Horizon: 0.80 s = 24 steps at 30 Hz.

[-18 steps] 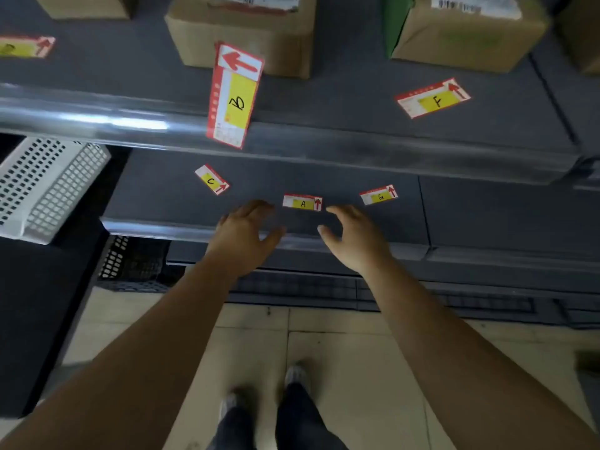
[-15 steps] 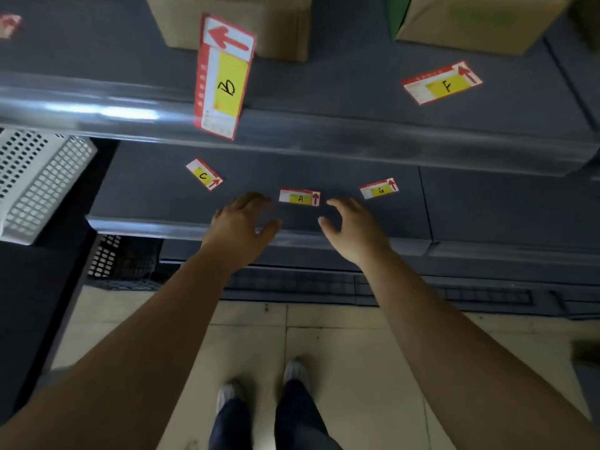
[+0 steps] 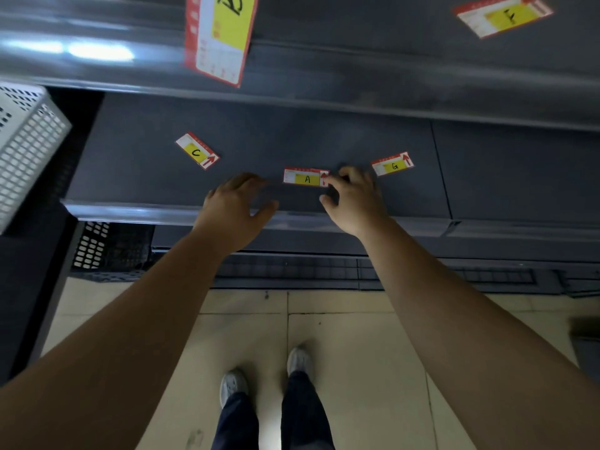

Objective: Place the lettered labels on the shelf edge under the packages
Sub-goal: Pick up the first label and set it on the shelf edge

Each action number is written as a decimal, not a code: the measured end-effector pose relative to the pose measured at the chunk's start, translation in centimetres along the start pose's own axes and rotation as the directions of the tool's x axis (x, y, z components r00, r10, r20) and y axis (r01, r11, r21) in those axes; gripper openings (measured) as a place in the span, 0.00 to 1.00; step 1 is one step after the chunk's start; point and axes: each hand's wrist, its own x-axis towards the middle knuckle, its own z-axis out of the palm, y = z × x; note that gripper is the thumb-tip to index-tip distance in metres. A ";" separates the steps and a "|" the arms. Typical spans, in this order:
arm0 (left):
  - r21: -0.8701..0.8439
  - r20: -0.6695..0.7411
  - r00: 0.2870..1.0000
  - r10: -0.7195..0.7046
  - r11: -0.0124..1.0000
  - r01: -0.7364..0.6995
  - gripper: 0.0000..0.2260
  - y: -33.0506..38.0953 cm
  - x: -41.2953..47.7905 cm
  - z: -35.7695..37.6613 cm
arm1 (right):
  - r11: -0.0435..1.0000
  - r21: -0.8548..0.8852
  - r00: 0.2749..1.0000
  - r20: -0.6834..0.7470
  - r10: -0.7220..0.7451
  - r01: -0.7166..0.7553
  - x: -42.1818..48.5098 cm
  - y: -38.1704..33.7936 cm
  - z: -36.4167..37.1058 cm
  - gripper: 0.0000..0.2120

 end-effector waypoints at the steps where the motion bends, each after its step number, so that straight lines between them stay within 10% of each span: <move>1: 0.002 0.006 1.000 0.000 1.000 0.000 0.20 -0.2 -0.1 -0.1 | 1.000 0.018 1.000 -0.020 -0.002 0.002 -0.1 0.1 0.0 0.18; 10: 0.010 0.019 1.000 0.012 1.000 -0.012 0.21 -0.8 0.1 -0.4 | 0.998 0.066 1.000 -0.014 0.015 -0.014 1.7 0.6 0.1 0.24; 24: 0.017 -0.012 1.000 -0.022 1.000 0.022 0.21 1.2 -0.5 0.2 | 0.983 0.136 0.981 -0.170 -0.096 0.120 1.1 0.5 -0.4 0.04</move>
